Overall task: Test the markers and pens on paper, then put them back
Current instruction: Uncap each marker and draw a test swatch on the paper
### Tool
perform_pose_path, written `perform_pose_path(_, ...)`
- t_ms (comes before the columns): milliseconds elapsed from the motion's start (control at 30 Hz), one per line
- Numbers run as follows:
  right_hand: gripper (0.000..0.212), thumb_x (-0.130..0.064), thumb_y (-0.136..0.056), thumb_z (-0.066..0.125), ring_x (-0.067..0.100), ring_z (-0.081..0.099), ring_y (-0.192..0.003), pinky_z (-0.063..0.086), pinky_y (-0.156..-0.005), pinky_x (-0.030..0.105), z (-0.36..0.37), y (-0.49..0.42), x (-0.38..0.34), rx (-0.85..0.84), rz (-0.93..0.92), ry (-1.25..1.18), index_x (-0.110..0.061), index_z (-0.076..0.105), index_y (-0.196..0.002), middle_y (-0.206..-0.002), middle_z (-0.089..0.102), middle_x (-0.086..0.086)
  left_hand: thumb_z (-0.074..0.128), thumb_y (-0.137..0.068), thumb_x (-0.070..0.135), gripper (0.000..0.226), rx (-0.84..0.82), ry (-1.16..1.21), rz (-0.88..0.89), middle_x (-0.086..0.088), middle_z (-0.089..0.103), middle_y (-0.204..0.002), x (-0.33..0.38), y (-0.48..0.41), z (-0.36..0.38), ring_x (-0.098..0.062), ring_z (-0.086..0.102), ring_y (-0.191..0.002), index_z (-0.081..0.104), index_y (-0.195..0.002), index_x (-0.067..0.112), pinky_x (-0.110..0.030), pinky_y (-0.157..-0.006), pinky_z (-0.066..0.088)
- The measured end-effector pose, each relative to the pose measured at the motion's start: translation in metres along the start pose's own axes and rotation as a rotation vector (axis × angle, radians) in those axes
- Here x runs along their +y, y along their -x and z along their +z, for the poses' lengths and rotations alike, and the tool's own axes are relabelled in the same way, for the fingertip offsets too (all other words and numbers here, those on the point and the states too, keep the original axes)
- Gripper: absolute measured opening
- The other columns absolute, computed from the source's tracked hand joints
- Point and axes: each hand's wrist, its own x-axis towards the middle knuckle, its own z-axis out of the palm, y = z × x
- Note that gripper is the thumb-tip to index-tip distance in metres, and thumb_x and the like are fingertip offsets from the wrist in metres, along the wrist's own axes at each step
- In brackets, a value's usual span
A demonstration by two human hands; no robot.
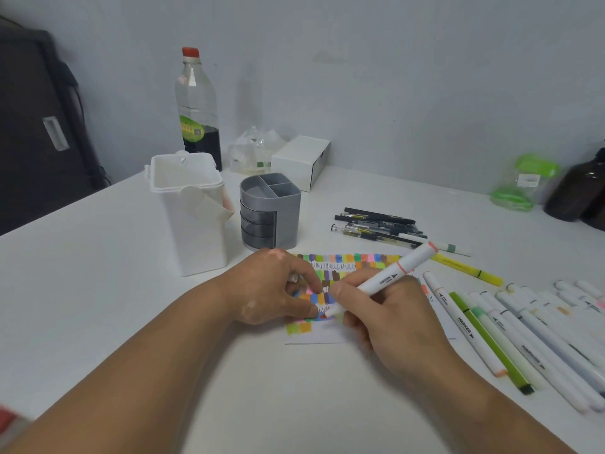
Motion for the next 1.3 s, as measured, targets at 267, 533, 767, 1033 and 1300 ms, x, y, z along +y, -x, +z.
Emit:
perform_pose_path(267,0.013,-0.015,-0.082,0.076,0.006,0.048,-0.044,0.039,-0.043,0.02,0.0041,0.0013,0.0041,-0.046,0.044,0.155,-0.027,0.073,-0.078,-0.051,0.059,-0.007,0.079,-0.077,0.056,0.022,-0.026,-0.038,-0.008,0.039,0.05,-0.063,0.001,-0.0005,-0.0018,0.008,0.049,-0.064,0.071,-0.095,0.046,-0.018,-0.048,0.029)
perform_pose_path(533,0.012,-0.019,-0.082,0.076,0.004,0.046,-0.047,0.035,-0.044,0.018,0.006,0.0024,0.0053,-0.051,-0.045,0.274,-0.031,0.074,-0.081,-0.055,0.06,-0.006,0.081,-0.078,0.051,0.019,-0.044,-0.006,-0.017,0.037,0.051,-0.059,0.0032,0.0006,-0.0033,0.006,0.048,-0.057,0.068,-0.092,0.046,-0.018,-0.049,0.028)
perform_pose_path(767,0.011,-0.015,-0.077,0.073,0.002,0.043,-0.048,0.036,-0.045,0.016,0.0045,0.0037,0.0018,-0.11,-0.059,0.293,-0.026,0.071,-0.076,-0.053,0.055,-0.012,0.083,-0.078,0.047,0.019,-0.032,0.016,-0.011,0.028,0.051,-0.055,0.0029,-0.0001,-0.0025,-0.001,0.046,-0.054,0.07,-0.092,0.043,-0.019,-0.05,0.03)
perform_pose_path(1033,0.006,-0.02,-0.076,0.071,0.003,0.044,-0.049,0.036,-0.046,0.017,0.0044,0.0038,0.0005,-0.121,-0.065,0.299,-0.026,0.071,-0.077,-0.054,0.057,-0.011,0.082,-0.079,0.046,0.022,-0.039,0.007,-0.009,0.034,0.051,-0.057,0.0031,-0.0009,-0.0026,0.003,0.047,-0.056,0.072,-0.096,0.039,-0.018,-0.049,0.029)
perform_pose_path(1300,0.011,-0.016,-0.08,0.074,0.003,0.044,-0.046,0.034,-0.043,0.016,0.0027,0.0028,0.0017,-0.105,-0.047,0.299,-0.027,0.071,-0.078,-0.052,0.057,-0.01,0.082,-0.078,0.048,0.02,-0.038,-0.012,-0.002,0.042,0.05,-0.062,0.004,-0.0001,-0.0028,0.01,0.049,-0.06,0.069,-0.094,0.043,-0.017,-0.049,0.028)
